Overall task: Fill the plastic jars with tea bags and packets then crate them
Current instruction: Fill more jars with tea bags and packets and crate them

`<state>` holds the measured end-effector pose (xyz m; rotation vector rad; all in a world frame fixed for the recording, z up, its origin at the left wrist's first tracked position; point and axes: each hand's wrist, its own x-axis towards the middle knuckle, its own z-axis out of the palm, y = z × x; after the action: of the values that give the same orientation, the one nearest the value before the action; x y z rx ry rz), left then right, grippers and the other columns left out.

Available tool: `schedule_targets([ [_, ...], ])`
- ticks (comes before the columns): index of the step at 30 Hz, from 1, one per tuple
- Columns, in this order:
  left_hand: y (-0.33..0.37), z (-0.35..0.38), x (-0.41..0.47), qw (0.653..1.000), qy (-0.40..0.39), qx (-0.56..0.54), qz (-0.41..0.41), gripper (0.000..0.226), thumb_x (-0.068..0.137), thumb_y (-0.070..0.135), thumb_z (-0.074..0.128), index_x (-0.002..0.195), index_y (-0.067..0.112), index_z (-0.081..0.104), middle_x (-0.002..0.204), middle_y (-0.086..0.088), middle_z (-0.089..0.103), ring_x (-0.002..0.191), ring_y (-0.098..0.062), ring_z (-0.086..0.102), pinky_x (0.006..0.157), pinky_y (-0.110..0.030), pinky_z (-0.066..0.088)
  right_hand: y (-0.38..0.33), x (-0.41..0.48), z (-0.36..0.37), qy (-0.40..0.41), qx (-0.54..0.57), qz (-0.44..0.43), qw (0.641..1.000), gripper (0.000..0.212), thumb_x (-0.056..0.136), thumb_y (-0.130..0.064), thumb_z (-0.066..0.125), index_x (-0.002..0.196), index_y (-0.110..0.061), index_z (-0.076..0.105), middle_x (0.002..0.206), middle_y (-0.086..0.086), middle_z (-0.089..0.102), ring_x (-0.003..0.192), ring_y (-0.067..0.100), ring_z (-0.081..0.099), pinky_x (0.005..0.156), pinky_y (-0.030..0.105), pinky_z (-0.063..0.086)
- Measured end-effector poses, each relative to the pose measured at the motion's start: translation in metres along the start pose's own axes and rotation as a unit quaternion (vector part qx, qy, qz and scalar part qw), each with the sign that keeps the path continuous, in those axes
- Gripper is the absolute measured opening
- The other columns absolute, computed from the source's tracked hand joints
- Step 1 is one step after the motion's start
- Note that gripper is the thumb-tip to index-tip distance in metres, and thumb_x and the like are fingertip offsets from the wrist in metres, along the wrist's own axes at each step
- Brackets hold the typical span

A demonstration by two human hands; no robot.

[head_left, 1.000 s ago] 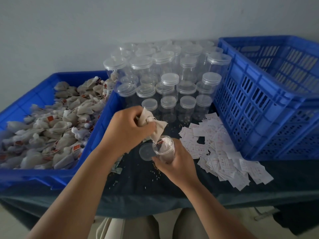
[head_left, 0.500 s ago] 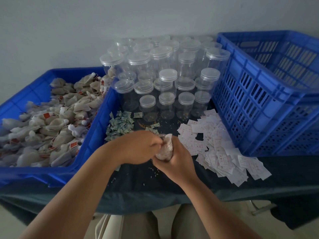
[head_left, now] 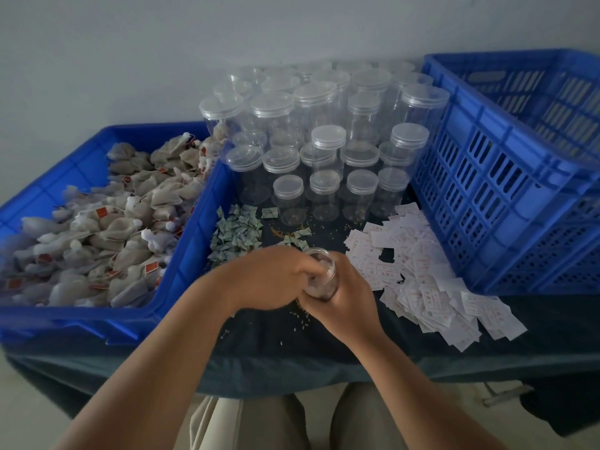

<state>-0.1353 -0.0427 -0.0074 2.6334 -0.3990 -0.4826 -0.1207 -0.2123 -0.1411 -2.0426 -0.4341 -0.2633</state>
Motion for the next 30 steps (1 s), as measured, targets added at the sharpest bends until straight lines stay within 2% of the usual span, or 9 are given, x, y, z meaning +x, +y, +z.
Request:
schedule_targets([
  [3, -0.035, -0.013, 0.006, 0.966, 0.216, -0.134, -0.048, 0.038, 0.098, 0.018, 0.052, 0.101, 0.046, 0.077, 0.087, 0.029, 0.074, 0.065, 0.008, 0.064, 0.055, -0.009, 0.047, -0.004, 0.001, -0.002, 0.03, 0.018, 0.004, 0.999, 0.049, 0.077, -0.053, 0.085, 0.113, -0.047, 0.052, 0.106, -0.025, 0.067, 0.092, 0.001, 0.068, 0.067, 0.019, 0.055],
  [5, -0.064, -0.009, 0.02, 0.95, 0.279, -0.05, -0.133, 0.026, 0.102, 0.026, 0.057, 0.106, 0.046, 0.073, 0.101, 0.026, 0.073, 0.08, 0.003, 0.067, 0.069, -0.018, 0.055, -0.004, 0.002, -0.002, 0.041, 0.025, 0.03, 0.998, 0.052, 0.076, -0.053, 0.088, 0.114, -0.047, 0.052, 0.105, -0.026, 0.068, 0.095, -0.002, 0.068, 0.07, 0.017, 0.055],
  [7, -0.086, 0.008, 0.039, 0.955, 0.23, 0.024, -0.185, 0.026, 0.105, 0.029, 0.058, 0.125, 0.039, 0.071, 0.117, 0.016, 0.072, 0.092, -0.006, 0.066, 0.078, -0.03, 0.056, -0.001, 0.002, -0.002, 0.05, 0.038, 0.051, 0.997, 0.054, 0.075, -0.054, 0.088, 0.116, -0.041, 0.055, 0.103, -0.025, 0.069, 0.095, -0.001, 0.068, 0.074, 0.023, 0.059],
  [10, -0.098, 0.027, 0.061, 0.962, 0.215, 0.04, -0.163, 0.032, 0.102, 0.036, 0.065, 0.134, 0.037, 0.068, 0.115, 0.011, 0.071, 0.097, -0.008, 0.064, 0.079, -0.03, 0.05, 0.001, 0.003, -0.001, 0.054, 0.05, 0.057, 0.996, 0.055, 0.074, -0.056, 0.086, 0.118, -0.037, 0.058, 0.104, -0.021, 0.071, 0.095, 0.0, 0.069, 0.078, 0.033, 0.062],
  [16, -0.101, 0.033, 0.076, 0.955, 0.252, 0.047, -0.149, 0.015, 0.098, 0.044, 0.07, 0.105, 0.034, 0.077, 0.109, 0.007, 0.065, 0.097, -0.013, 0.064, 0.088, -0.038, 0.056, 0.0, 0.004, 0.0, 0.044, 0.036, 0.051, 0.997, 0.052, 0.075, -0.053, 0.088, 0.113, -0.044, 0.054, 0.102, -0.024, 0.07, 0.094, 0.0, 0.069, 0.075, 0.034, 0.062],
  [22, -0.068, 0.01, 0.044, 0.912, 0.365, -0.172, -0.071, 0.012, 0.093, 0.057, 0.072, 0.097, 0.047, 0.077, 0.092, 0.027, 0.074, 0.086, 0.009, 0.068, 0.069, -0.013, 0.053, 0.002, 0.005, 0.001, 0.043, 0.028, 0.046, 0.998, 0.053, 0.074, -0.056, 0.086, 0.114, -0.047, 0.052, 0.105, -0.024, 0.069, 0.094, -0.001, 0.068, 0.073, 0.029, 0.06],
  [25, -0.035, -0.005, 0.024, 0.951, 0.255, -0.171, 0.028, 0.012, 0.086, 0.066, 0.07, 0.092, 0.058, 0.077, 0.099, 0.03, 0.071, 0.092, 0.006, 0.067, 0.071, -0.008, 0.048, 0.0, 0.005, 0.0, 0.041, 0.039, 0.039, 0.998, 0.052, 0.077, -0.055, 0.086, 0.115, -0.048, 0.051, 0.11, -0.026, 0.068, 0.096, 0.0, 0.069, 0.073, 0.028, 0.06],
  [28, -0.02, -0.002, 0.028, 0.977, 0.187, -0.103, 0.028, 0.012, 0.082, 0.06, 0.08, 0.09, 0.056, 0.072, 0.082, 0.025, 0.065, 0.071, 0.003, 0.061, 0.066, -0.016, 0.044, -0.003, 0.003, -0.002, 0.049, 0.048, 0.033, 0.997, 0.051, 0.078, -0.056, 0.084, 0.117, -0.048, 0.051, 0.11, -0.024, 0.068, 0.096, 0.002, 0.07, 0.071, 0.031, 0.061],
  [30, -0.017, 0.001, 0.032, 0.967, 0.195, -0.163, 0.011, 0.02, 0.082, 0.063, 0.078, 0.094, 0.048, 0.074, 0.069, 0.017, 0.058, 0.059, 0.0, 0.052, 0.059, -0.018, 0.044, -0.004, 0.001, -0.003, 0.058, 0.052, 0.026, 0.997, 0.051, 0.078, -0.054, 0.085, 0.115, -0.048, 0.051, 0.111, -0.024, 0.068, 0.096, 0.003, 0.07, 0.071, 0.032, 0.061],
])
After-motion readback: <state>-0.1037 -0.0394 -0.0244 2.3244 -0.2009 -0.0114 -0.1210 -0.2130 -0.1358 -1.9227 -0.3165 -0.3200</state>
